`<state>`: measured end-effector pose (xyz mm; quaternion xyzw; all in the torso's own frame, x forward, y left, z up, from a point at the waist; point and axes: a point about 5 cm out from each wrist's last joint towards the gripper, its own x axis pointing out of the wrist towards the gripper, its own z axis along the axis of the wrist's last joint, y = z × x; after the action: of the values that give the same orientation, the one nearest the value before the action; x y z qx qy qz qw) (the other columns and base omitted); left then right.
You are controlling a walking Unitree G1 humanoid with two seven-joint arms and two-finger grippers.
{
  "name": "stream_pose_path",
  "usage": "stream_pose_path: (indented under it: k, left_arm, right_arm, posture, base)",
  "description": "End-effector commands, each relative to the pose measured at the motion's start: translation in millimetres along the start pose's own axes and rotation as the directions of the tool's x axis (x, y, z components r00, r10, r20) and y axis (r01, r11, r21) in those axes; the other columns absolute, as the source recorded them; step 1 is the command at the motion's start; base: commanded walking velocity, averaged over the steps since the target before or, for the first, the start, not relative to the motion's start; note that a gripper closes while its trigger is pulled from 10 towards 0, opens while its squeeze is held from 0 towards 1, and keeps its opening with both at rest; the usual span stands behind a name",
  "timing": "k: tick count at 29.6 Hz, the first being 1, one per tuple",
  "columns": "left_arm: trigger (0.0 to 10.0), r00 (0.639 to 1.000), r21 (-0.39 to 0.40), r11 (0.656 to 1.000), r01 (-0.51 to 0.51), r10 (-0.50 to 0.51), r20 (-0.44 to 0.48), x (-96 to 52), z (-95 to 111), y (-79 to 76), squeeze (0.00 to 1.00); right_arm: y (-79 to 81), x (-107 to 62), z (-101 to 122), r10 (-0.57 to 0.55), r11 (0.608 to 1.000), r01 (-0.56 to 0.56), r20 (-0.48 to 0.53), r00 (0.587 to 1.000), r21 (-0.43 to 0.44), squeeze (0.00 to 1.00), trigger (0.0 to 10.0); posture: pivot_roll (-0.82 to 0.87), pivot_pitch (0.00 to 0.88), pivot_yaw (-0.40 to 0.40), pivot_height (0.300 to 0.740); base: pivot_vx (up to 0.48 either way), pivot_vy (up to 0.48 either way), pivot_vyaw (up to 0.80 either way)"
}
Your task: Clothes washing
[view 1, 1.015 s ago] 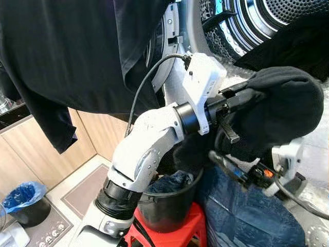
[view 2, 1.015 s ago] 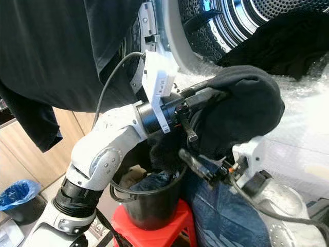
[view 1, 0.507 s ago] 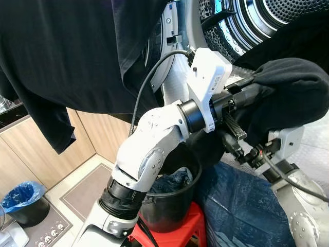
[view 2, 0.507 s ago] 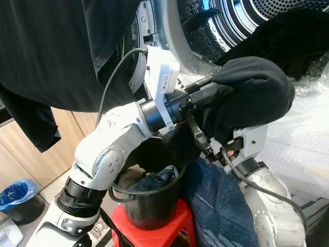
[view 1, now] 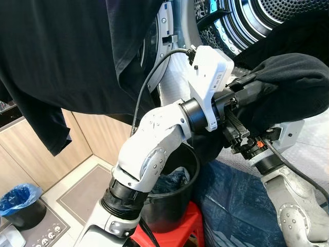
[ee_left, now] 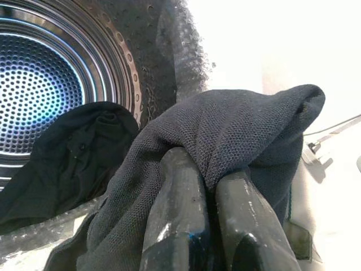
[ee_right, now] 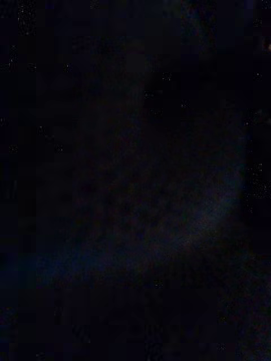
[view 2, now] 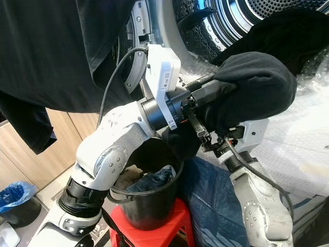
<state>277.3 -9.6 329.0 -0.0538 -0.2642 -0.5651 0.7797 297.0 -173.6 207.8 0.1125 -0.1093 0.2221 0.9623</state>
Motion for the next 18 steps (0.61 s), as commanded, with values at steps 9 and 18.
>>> stream_pose_path:
  k: [9, 18]
  left_arm:
    - [10.0, 0.998, 0.001, 1.000, 0.027, -0.027, 0.058, 3.3, 14.6, -5.0, 0.00]
    - [10.0, 0.998, -0.008, 0.999, 0.041, -0.040, 0.039, -1.2, 11.0, -7.0, 0.00]
  right_arm:
    - [3.6, 0.4, 11.1, 0.045, 0.998, -0.048, 0.054, 0.998, 0.047, 0.00, 0.0]
    - [5.3, -0.6, 10.9, 0.065, 0.996, -0.069, 0.067, 0.996, 0.064, 0.00, 0.0]
  posture:
    - [-0.08, 0.044, 0.067, 0.740]
    - [-0.09, 0.029, 0.065, 0.740]
  base:
    - [0.000, 0.000, 0.00]
    - [0.000, 0.000, 0.00]
